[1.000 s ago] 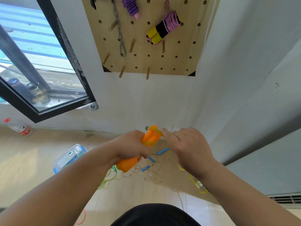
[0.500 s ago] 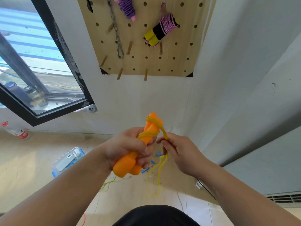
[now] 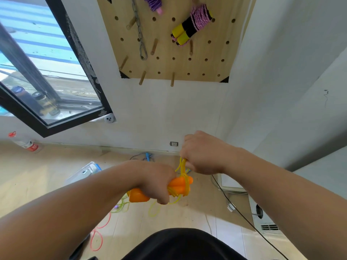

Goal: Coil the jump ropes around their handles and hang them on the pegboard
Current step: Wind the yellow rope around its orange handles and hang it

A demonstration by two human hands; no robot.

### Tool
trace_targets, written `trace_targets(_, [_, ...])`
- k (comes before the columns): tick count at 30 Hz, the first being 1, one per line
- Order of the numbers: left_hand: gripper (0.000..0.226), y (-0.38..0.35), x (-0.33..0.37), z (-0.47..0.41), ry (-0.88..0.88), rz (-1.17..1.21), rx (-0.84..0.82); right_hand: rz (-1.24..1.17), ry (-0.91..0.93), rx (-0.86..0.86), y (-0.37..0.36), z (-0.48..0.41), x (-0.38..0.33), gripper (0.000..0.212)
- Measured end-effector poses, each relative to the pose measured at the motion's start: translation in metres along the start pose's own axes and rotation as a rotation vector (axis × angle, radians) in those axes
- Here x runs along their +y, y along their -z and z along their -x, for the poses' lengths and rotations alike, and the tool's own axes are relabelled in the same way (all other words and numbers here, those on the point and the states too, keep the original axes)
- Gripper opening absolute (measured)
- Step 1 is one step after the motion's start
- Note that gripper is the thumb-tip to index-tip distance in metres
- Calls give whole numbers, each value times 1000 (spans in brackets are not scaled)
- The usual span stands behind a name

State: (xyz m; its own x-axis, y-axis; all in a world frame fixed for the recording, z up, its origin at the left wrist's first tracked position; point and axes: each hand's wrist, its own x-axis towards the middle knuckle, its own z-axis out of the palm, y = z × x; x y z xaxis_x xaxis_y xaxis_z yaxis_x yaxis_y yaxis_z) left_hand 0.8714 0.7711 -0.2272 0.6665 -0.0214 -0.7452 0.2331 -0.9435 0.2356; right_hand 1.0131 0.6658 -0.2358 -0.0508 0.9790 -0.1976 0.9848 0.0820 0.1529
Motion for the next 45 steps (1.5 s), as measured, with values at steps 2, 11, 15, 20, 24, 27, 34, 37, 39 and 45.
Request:
trace_targets(2, [27,-2,-7,-4,53,-7,14,-15,-40,-7,4,0,-8,28])
trace_targets(11, [25,-8,6,-5,9,-283,163,-246,-375,-7,-4,-4,-14,31])
trace_targets(15, [22,-4,8,-6,25,-299,182,-333,-440,44,-5,-2,-18,31])
trace_targets(20, [11,7,-4,-9,104,-115,262,-330,-429,83,8,14,-34,35])
trace_targets(24, [22,18,-14,-9,100,149,354,-507,-487,185,-2,34,-40,42])
trace_targets(27, [23,20,-12,-8,87,365,447,-687,-525,246,-12,45,-38,37])
trace_targets(34, [22,12,5,10,-92,945,463,-1417,-665,517,-21,53,-48,16])
trace_targets(37, [22,7,8,16,-251,1151,323,-1769,-547,505,-9,54,-42,46])
trace_targets(39, [24,5,10,16,-335,1252,209,-1810,-416,500,-1,51,-37,51])
trace_targets(45, [31,11,8,10,-213,1165,319,-1807,-527,657,5,40,-32,15])
